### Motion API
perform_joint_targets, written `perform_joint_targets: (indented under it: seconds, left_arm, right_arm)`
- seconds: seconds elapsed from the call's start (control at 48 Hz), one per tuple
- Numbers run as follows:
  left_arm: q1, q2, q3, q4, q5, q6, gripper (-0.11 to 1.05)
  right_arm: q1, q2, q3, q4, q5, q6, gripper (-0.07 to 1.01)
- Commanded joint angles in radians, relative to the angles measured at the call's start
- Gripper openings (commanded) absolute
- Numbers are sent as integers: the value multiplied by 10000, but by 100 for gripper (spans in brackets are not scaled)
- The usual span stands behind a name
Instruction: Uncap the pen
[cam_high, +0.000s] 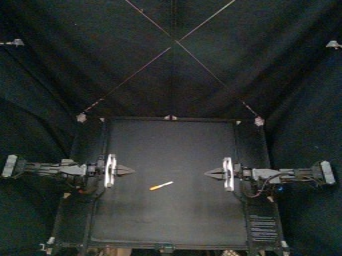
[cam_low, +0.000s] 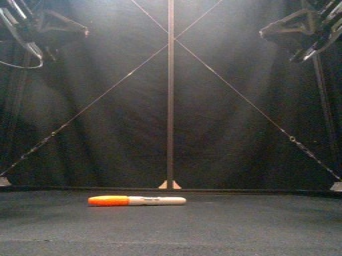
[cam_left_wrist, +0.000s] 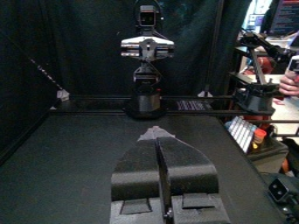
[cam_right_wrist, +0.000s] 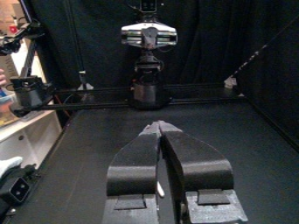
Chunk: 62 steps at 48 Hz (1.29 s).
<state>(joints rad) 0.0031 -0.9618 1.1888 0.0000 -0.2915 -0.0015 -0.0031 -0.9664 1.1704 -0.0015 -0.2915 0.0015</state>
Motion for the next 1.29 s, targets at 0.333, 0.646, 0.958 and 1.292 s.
perform_joint_targets:
  seconds: [0.333,0.646,0.958,1.292]
  left_arm:
    - [77,1227,77,-31,-77,15,0]
    - [138,2163,368,-31,-291,-31,0]
    - [245,2148,537,-153,-291,0,0]
    - [261,2163,568,-169,-291,0,0]
  right_arm:
    - [-813,4449,-920,368,0,138,11]
    - [-660,8790,-3574,-368,598,215,67]
    - [-644,11367,-5952,-782,2439,138,86]
    - [-522,12395,-6366,-552,2608,138,86]
